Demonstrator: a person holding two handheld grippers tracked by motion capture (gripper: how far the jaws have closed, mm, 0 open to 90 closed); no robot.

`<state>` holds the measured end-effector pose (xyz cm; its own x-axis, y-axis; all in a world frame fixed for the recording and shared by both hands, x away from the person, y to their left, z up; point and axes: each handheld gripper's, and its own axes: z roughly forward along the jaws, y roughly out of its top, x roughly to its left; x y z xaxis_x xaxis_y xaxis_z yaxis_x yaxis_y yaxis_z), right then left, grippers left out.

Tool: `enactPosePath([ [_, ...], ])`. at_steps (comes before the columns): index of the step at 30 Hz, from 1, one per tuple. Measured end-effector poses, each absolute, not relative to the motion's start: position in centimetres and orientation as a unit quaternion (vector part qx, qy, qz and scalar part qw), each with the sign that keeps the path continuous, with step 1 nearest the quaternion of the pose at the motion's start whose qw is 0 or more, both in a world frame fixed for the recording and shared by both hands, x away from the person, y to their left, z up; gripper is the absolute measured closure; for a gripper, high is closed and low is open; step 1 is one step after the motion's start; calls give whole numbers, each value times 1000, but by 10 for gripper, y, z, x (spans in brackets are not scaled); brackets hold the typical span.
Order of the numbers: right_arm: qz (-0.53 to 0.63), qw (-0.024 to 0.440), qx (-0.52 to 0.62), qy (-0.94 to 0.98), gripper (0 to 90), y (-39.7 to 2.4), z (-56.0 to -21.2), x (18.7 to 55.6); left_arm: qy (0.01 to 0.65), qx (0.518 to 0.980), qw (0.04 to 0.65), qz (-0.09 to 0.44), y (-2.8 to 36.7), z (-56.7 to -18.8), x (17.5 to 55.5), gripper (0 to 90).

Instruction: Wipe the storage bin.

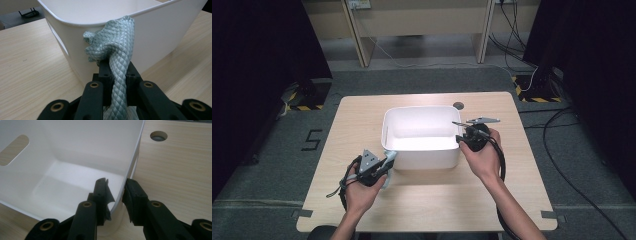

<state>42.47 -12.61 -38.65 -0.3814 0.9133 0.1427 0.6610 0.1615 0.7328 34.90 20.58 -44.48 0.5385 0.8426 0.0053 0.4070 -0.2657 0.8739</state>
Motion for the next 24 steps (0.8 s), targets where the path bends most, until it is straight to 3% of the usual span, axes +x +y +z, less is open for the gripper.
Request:
enactPosePath([
  [24,374,176,524,745,714,-123,-387,423,420,757,440,237,204,-455,355,796],
])
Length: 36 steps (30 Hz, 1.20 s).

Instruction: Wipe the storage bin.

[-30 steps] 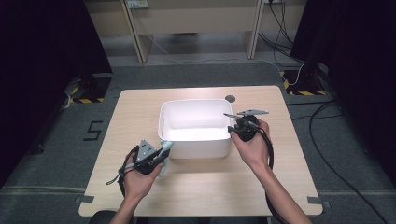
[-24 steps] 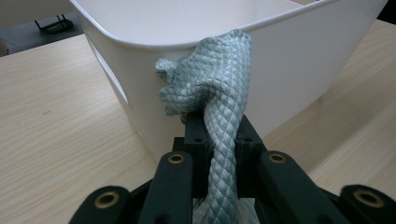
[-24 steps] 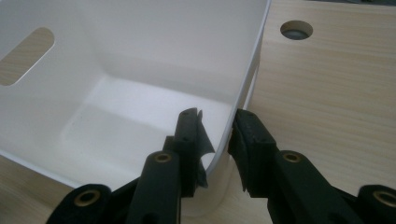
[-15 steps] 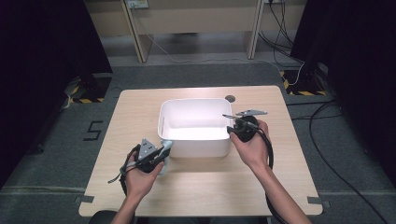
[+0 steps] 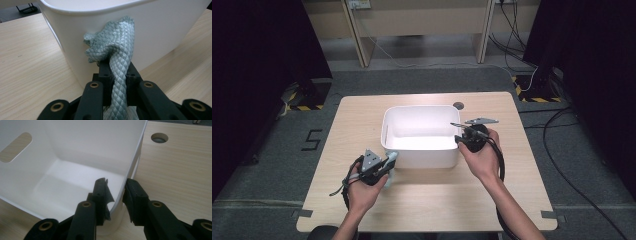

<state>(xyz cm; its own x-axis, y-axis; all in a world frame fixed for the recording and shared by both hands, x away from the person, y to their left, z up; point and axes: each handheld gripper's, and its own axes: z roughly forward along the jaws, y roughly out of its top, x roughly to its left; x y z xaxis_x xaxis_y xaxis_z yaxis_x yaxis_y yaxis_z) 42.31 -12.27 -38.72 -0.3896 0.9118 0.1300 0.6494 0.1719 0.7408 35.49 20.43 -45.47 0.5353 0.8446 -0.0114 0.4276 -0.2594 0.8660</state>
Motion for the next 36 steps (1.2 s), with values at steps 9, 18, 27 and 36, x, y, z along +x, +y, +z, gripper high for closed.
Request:
enactPosePath([
  [9,375,175,524,744,713,-123,-387,423,421,760,437,233,202,-461,356,795],
  [18,376,175,525,744,712,-123,-388,423,423,761,437,228,202,-465,357,796],
  [27,377,174,525,743,711,-123,-388,423,424,764,431,226,200,-469,358,795],
  [36,378,174,525,742,710,-123,-388,423,427,770,420,222,199,-477,360,794],
])
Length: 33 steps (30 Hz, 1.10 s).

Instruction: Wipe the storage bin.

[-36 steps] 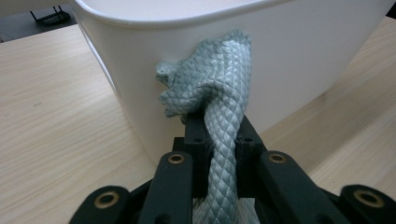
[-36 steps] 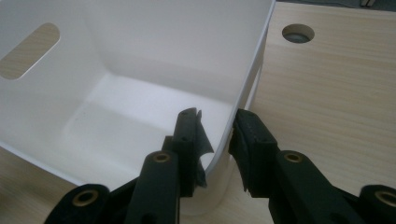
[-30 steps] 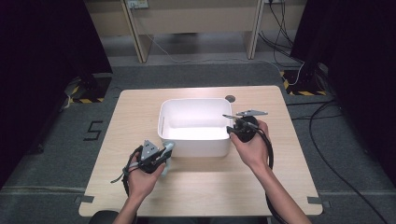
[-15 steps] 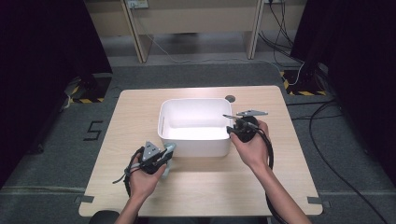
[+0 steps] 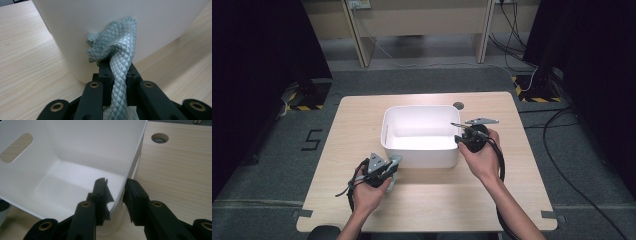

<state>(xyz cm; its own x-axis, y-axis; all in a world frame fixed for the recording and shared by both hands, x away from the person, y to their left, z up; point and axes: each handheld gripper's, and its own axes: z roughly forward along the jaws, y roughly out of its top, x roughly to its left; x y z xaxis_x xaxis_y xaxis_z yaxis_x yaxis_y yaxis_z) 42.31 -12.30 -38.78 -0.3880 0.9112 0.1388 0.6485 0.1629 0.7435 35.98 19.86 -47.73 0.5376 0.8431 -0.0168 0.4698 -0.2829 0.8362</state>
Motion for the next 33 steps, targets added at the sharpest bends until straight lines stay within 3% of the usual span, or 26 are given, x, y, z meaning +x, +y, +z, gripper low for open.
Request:
enactPosePath([
  [33,377,176,524,743,709,-123,-388,423,449,791,372,183,198,-500,370,794],
])
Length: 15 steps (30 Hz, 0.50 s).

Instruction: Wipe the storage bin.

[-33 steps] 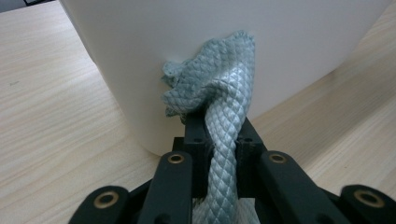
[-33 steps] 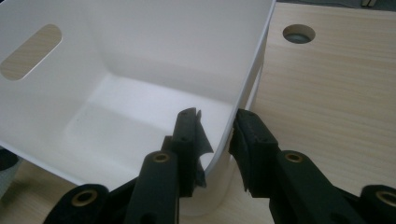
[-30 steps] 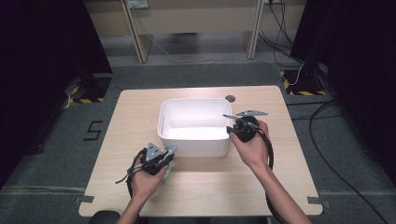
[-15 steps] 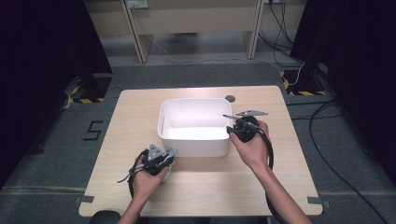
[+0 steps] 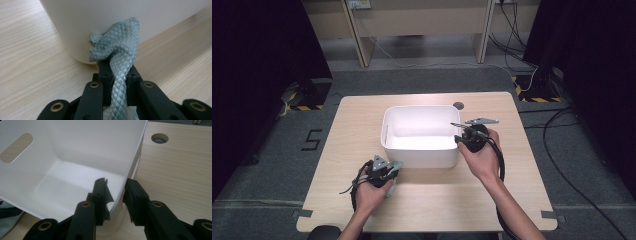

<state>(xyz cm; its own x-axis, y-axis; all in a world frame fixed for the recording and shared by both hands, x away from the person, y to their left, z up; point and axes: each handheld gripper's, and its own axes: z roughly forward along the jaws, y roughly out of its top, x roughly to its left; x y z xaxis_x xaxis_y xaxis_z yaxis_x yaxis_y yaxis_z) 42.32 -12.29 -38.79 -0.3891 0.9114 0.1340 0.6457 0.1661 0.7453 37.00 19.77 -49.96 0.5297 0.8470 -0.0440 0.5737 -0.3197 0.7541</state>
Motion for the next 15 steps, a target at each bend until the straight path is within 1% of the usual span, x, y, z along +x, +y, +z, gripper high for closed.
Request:
enactPosePath([
  [15,378,177,523,743,707,-123,-388,423,436,802,367,178,184,-499,371,794],
])
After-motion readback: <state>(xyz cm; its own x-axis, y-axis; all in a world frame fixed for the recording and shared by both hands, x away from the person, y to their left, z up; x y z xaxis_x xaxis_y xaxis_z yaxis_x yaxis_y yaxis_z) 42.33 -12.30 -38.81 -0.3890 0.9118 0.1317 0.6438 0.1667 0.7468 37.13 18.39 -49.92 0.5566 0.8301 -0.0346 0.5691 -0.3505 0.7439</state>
